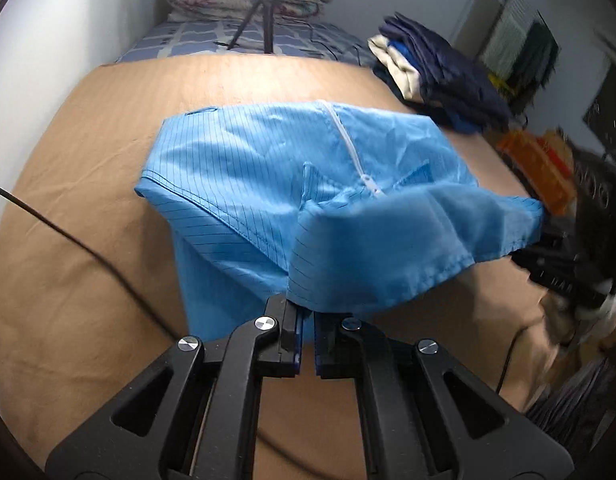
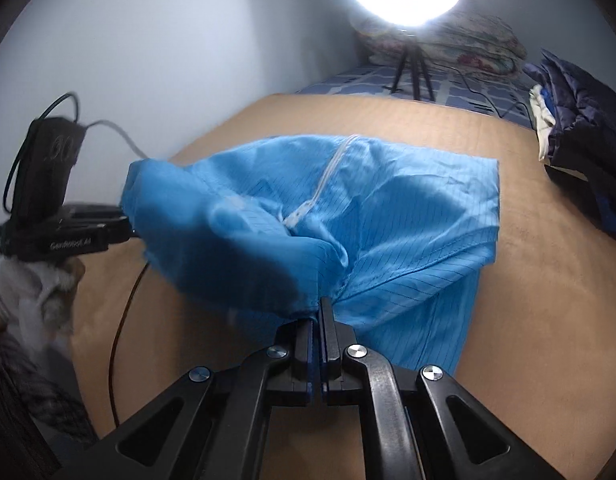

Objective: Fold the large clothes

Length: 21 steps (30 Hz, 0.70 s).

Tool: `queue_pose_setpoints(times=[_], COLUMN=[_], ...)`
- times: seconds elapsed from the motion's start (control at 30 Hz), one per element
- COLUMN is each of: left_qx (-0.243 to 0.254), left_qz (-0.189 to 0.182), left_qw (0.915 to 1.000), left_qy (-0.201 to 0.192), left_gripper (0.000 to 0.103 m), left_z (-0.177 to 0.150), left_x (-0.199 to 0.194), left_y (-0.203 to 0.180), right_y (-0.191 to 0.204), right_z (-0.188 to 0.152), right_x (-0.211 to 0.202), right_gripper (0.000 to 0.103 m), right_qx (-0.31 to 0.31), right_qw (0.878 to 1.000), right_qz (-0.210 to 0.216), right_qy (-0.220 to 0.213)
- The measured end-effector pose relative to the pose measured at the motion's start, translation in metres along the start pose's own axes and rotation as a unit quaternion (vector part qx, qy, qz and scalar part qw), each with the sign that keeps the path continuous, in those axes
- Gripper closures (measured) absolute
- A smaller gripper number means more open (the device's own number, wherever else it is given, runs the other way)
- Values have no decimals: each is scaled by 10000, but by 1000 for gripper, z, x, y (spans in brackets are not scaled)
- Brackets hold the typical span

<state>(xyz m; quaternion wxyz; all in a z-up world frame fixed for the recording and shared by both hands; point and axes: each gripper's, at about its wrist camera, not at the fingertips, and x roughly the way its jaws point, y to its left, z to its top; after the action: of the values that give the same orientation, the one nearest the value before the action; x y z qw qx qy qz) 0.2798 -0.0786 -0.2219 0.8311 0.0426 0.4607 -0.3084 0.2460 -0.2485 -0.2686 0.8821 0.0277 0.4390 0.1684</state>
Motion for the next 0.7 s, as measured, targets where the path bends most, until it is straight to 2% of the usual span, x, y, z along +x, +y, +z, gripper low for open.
queue_pose_setpoints(times=[0.03, 0.1, 0.17, 0.23, 0.3, 0.33, 0.37, 0.4, 0.43, 0.5, 0.7], left_qx=[79, 202, 127, 26, -125, -355, -546, -870, -1244, -1879, -3099], left_qz=[11, 18, -100, -214, -250, -228, -237, -273, -347, -584, -883], left_qw=[10000, 9997, 9998, 9998, 9996, 9990, 9980, 9955, 9912, 9802, 9463], left_qy=[50, 141, 115, 57, -79, -160, -205, -266, -278, -213, -275], left_gripper=[103, 103, 103, 96, 78, 55, 40, 39, 39, 39, 39], left_z=[-1, -9, -15, -21, -22, -19, -17, -13, -7, 5, 28], left_x=[-3, -19, -35, -52, -65, -68, -68, -67, -63, -50, -11], left_y=[1, 2, 9, 14, 23, 32, 40, 52, 66, 91, 150], right_y=[3, 7, 8, 9, 5, -1, -9, -17, -29, -51, -106], right_z=[-3, -8, -13, -17, -18, -17, -15, -12, -9, -6, 3], right_x=[-4, -10, -25, -43, -58, -66, -70, -71, -71, -67, -28], right_gripper=[98, 97, 83, 77, 74, 68, 56, 49, 40, 39, 38], right_qx=[-78, -189, -317, -370, -324, -210, -37, 122, 394, 958, 2315], right_qw=[10000, 9996, 9990, 9989, 9991, 9995, 9997, 9995, 9987, 9943, 9712], right_qz=[7, 83, 164, 215, 260, 251, 225, 197, 133, 159, 461], right_qy=[55, 189, 255, 168, 71, -25, -127, -200, -310, -443, -320])
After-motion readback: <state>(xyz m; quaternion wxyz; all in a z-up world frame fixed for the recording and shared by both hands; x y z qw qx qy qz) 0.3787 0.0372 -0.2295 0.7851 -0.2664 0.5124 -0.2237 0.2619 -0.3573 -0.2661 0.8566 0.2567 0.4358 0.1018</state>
